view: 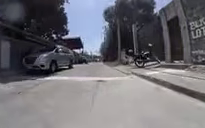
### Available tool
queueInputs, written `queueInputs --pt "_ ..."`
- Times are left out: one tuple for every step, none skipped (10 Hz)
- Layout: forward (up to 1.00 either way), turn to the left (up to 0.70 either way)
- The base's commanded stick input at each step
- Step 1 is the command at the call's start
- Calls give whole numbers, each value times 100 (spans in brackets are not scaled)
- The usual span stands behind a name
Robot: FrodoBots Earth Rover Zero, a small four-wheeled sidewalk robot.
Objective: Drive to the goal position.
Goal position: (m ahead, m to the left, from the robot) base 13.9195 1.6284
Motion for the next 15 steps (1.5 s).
queueInputs --pt "100 1" --pt "100 1" --pt "100 1" --pt "100 -7" --pt "100 -39" --pt "100 -39" --pt "100 -39" --pt "100 -39" --pt "100 -39" --pt "100 1" --pt "100 1" --pt "100 1" --pt "100 1" --pt "100 1" --pt "100 1"
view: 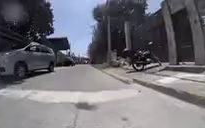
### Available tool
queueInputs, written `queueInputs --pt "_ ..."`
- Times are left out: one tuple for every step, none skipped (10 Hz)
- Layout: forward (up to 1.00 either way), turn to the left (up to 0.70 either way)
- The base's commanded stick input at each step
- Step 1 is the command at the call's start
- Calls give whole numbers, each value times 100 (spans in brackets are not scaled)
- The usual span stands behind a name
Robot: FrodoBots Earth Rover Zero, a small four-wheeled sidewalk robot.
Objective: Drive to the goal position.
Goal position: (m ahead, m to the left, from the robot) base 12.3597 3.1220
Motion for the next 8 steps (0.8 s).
queueInputs --pt "100 1" --pt "100 1" --pt "100 1" --pt "100 1" --pt "100 1" --pt "100 1" --pt "100 1" --pt "100 7"
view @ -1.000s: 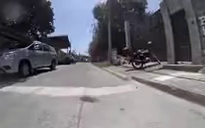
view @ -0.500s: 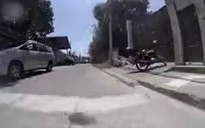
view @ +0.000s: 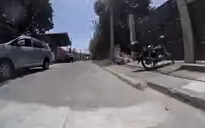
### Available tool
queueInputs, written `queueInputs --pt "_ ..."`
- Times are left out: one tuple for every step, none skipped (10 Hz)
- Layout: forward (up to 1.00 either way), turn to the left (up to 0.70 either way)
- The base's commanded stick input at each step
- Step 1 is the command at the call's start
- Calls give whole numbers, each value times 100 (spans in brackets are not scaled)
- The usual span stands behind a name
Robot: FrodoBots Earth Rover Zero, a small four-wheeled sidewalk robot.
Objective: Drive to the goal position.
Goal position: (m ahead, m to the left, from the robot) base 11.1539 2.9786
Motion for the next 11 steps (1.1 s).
queueInputs --pt "100 22" --pt "100 1" --pt "100 1" --pt "100 1" --pt "100 1" --pt "100 1" --pt "100 1" --pt "100 1" --pt "100 1" --pt "100 1" --pt "100 1"
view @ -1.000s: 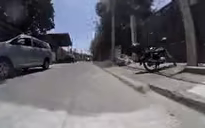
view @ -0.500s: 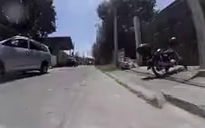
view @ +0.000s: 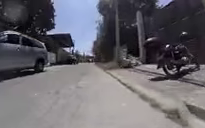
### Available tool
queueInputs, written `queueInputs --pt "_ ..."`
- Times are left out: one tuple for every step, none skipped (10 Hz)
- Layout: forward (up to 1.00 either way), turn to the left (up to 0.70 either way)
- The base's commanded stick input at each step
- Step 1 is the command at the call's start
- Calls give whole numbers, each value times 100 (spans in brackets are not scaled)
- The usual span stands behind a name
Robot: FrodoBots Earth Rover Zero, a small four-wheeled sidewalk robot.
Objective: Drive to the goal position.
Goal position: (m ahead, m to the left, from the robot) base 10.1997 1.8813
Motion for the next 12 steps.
queueInputs --pt "100 1" --pt "100 1" --pt "100 1" --pt "100 1" --pt "100 1" --pt "100 1" --pt "100 1" --pt "100 5" --pt "100 16" --pt "100 41" --pt "100 41" --pt "100 1"
